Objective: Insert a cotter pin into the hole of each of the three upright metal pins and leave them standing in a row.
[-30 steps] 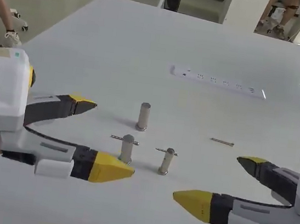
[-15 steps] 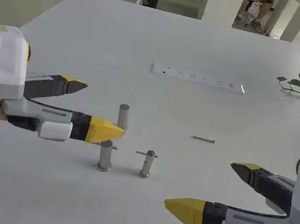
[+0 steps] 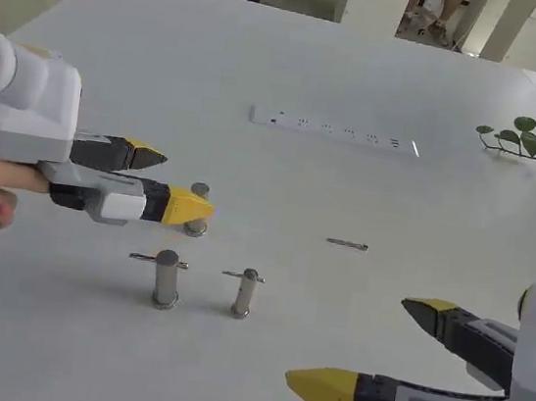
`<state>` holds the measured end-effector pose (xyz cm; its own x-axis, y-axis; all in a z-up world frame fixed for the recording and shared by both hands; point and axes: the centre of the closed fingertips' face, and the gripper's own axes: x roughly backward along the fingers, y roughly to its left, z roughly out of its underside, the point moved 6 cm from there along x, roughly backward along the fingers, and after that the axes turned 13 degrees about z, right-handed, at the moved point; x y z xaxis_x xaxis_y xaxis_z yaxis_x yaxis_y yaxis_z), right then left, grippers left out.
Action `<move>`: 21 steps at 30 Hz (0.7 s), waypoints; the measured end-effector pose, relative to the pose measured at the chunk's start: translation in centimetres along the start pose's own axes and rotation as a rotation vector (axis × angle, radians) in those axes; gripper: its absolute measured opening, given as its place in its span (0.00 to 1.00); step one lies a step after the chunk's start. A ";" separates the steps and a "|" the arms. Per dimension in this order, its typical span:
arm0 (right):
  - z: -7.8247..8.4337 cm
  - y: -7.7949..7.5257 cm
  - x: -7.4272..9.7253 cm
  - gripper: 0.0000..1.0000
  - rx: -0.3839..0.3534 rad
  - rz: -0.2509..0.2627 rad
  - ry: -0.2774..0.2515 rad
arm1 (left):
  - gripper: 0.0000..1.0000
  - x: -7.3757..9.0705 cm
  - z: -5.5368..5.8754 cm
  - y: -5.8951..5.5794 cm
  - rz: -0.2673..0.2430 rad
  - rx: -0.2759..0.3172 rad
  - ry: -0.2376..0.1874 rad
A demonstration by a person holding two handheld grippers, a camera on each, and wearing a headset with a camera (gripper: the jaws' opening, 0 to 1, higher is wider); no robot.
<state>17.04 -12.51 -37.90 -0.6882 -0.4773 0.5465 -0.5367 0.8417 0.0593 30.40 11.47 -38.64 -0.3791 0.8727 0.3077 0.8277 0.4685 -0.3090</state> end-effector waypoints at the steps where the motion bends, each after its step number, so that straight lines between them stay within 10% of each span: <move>1: 0.0 0.0 0.0 0.92 -0.003 0.001 -0.002 | 0.56 -0.1 0.1 0.2 -0.001 -0.003 0.002; 21: 0.9 -0.4 0.1 0.90 -0.019 0.012 0.030 | 0.29 -3.5 1.5 1.8 -0.019 -0.060 0.078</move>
<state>16.78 -13.15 -38.60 -0.6793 -0.4596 0.5722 -0.5189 0.8521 0.0683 32.55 9.47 -41.64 -0.3636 0.8492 0.3830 0.8446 0.4740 -0.2491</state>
